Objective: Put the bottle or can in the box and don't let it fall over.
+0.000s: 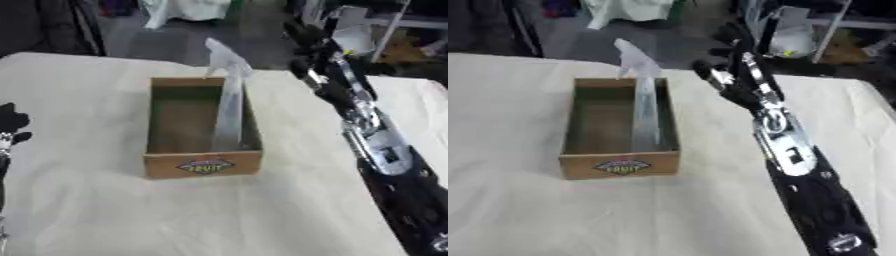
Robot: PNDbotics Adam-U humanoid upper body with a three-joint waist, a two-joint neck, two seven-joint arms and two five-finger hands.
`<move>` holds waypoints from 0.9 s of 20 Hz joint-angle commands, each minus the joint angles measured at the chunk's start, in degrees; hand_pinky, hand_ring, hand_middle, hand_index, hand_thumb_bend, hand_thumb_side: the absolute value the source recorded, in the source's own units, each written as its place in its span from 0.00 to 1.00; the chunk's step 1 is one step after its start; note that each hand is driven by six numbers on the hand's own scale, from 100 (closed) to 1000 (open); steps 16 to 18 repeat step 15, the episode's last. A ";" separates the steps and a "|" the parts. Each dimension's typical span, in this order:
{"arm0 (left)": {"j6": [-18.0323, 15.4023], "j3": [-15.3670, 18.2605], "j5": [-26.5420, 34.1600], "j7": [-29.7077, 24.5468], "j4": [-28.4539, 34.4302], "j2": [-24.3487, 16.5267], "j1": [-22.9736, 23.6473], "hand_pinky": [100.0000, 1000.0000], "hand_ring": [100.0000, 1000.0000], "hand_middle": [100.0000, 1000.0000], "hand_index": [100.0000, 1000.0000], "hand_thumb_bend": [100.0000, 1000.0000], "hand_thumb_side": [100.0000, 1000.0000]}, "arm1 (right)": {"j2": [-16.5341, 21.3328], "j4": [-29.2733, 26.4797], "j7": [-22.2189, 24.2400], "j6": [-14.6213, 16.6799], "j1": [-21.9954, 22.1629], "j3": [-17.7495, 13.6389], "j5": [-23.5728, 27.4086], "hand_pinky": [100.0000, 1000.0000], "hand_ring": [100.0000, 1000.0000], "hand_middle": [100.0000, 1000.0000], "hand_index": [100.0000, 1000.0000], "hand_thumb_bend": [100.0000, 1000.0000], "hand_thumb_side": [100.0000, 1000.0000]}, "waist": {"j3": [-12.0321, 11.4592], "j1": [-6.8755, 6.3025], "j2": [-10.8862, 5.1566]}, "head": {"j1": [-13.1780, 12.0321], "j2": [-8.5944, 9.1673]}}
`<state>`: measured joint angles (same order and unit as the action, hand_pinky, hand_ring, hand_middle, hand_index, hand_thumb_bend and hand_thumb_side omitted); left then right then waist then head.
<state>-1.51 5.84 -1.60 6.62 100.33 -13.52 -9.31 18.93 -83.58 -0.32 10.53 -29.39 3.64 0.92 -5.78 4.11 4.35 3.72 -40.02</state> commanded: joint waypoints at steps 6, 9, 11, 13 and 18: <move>-0.08 0.62 -0.26 0.42 0.85 -0.87 -0.44 0.72 0.75 0.61 0.80 0.45 0.72 | 4.66 -10.54 -4.92 -0.50 11.05 -5.98 3.96 0.62 0.78 0.84 1.00 0.63 0.61 | 1.01 -0.46 -0.05 | -1.41 0.66; -0.14 0.67 -0.27 0.43 0.91 -0.92 -0.44 0.72 0.75 0.61 0.80 0.45 0.72 | 4.25 -12.11 -6.15 -0.58 14.19 -7.09 5.47 0.62 0.78 0.84 1.00 0.62 0.60 | 1.17 -0.76 0.12 | -1.61 0.21; -0.14 0.66 -0.25 0.44 0.91 -0.91 -0.41 0.72 0.75 0.61 0.80 0.45 0.72 | 3.54 -12.81 -6.85 -0.61 15.97 -7.82 5.82 0.62 0.77 0.84 1.00 0.61 0.60 | 1.37 -0.98 0.18 | -1.92 -0.25; -0.17 0.58 -0.25 0.34 0.90 -0.82 -0.28 0.72 0.75 0.61 0.80 0.45 0.72 | 2.70 -13.49 -7.56 -0.62 17.42 -8.51 5.54 0.62 0.77 0.84 1.00 0.61 0.60 | 1.62 -1.16 0.22 | -2.13 -0.88; -0.14 0.51 -0.29 0.24 0.82 -0.78 -0.12 0.72 0.75 0.61 0.80 0.45 0.72 | 1.55 -14.15 -8.18 -0.69 18.59 -9.16 4.42 0.62 0.77 0.84 1.00 0.60 0.60 | 1.96 -1.30 0.24 | -2.21 -2.00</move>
